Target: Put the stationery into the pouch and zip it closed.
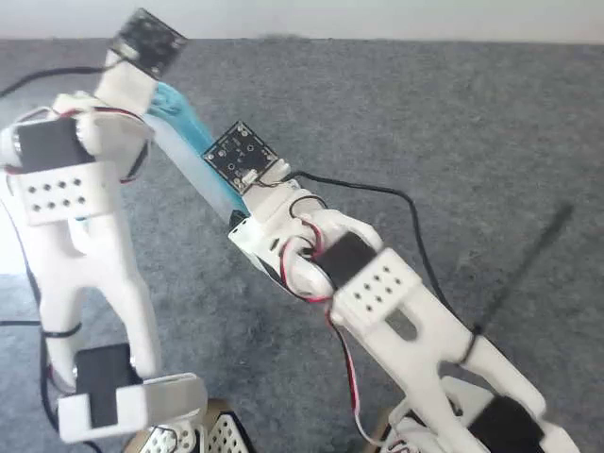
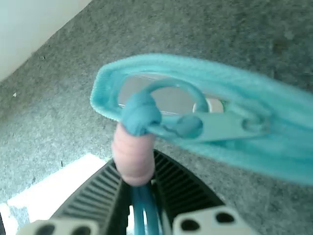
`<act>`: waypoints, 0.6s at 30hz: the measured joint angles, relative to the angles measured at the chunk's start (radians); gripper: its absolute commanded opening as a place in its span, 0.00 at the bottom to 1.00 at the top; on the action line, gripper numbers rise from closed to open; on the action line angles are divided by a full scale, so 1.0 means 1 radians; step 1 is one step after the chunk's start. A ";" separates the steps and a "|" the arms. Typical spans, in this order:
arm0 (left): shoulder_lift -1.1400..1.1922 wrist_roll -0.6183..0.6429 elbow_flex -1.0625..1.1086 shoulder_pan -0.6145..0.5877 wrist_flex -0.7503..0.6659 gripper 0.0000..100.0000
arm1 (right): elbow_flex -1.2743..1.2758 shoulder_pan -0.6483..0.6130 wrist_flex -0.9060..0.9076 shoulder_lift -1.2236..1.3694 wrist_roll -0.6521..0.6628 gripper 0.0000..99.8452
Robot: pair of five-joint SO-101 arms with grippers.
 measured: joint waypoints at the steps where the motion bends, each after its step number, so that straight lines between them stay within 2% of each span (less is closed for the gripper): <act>1: -0.015 -0.003 0.000 0.009 0.009 0.01 | 0.000 0.002 0.006 -0.028 0.000 0.24; 7: -0.074 -0.003 0.000 0.077 0.089 0.01 | 0.000 0.020 0.012 -0.198 0.000 0.17; 14: -0.084 -0.003 0.018 0.138 0.101 0.01 | 0.000 -0.021 0.014 -0.273 0.000 0.30; 18: -0.084 0.003 0.018 0.147 0.101 0.01 | 0.000 -0.064 0.014 -0.273 -0.012 0.30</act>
